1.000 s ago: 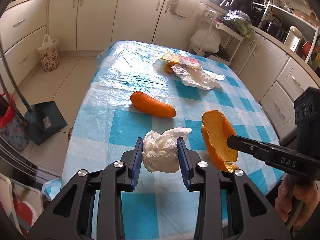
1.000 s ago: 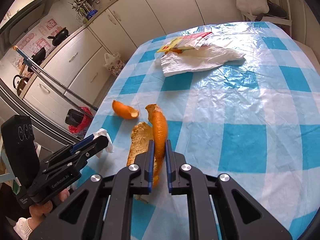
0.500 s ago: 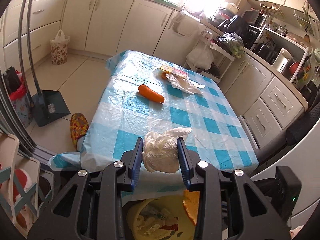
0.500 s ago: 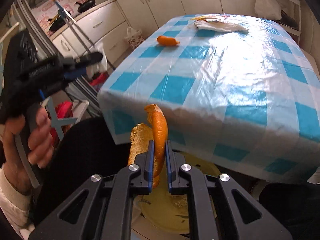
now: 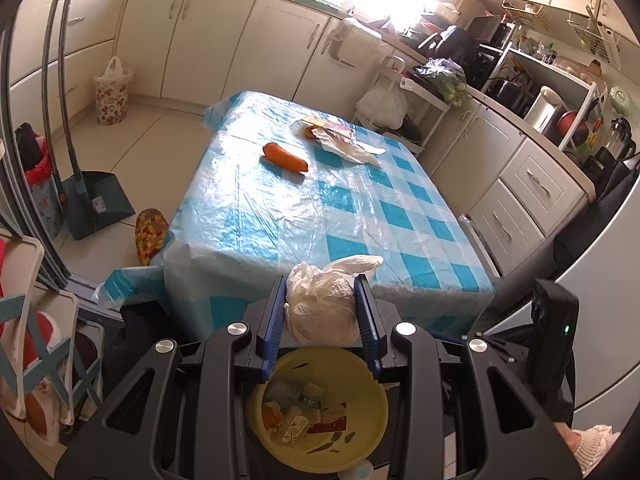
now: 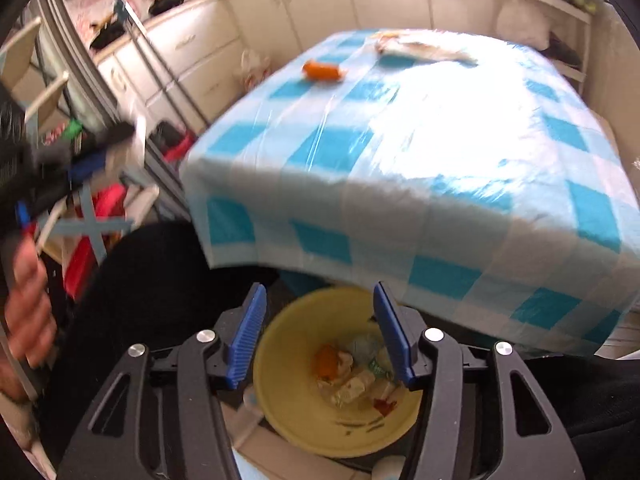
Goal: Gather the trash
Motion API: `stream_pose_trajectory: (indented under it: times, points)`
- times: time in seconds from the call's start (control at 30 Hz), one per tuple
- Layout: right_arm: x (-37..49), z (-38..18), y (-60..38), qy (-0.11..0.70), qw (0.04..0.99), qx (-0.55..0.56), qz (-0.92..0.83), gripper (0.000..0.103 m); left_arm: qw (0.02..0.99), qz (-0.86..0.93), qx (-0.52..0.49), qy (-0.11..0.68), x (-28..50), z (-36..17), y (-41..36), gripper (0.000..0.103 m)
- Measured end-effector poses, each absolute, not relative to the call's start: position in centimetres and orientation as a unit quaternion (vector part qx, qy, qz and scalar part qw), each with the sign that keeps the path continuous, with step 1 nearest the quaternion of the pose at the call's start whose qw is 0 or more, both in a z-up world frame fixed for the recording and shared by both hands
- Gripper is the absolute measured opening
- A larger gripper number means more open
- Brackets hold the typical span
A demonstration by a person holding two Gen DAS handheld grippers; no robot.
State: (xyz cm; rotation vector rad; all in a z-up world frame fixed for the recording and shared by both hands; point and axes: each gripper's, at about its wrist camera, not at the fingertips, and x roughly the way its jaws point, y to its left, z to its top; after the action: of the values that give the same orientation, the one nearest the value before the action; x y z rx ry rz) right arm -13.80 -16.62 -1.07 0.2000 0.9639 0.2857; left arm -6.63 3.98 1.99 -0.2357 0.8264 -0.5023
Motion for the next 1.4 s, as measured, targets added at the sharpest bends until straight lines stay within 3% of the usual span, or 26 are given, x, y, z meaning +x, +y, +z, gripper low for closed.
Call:
stream_pose_trajectory:
  times: [0.43,0.5,0.67,0.73,1.4]
  points:
    - [-14.4,1.7,-19.5,0.382,0.908,0.143,0.093,0.057,0.840,-0.293,-0.037,0.454,-10.6,-1.8,-1.6,0.033]
    - [-14.6,2.0,-20.0,0.376,0.910,0.148,0.089,0.057,0.831,-0.294,-0.013,0.472,-10.8,-2.7,-2.7,0.037]
    - [-14.6,2.1,-20.6,0.372,0.912,0.153,0.085,0.058,0.838,-0.268,0.010,0.475,-10.8,-2.9,-3.1,0.068]
    - [-14.7,2.3,-20.7,0.368,0.913,0.154,0.084,0.058,0.844,-0.264,0.000,0.467,-10.8,-2.6,-2.6,0.071]
    - [-14.8,2.2,-20.8,0.368,0.914,0.151,0.080,0.058,0.850,-0.263,-0.032,0.456,-10.6,-2.2,-1.0,0.072]
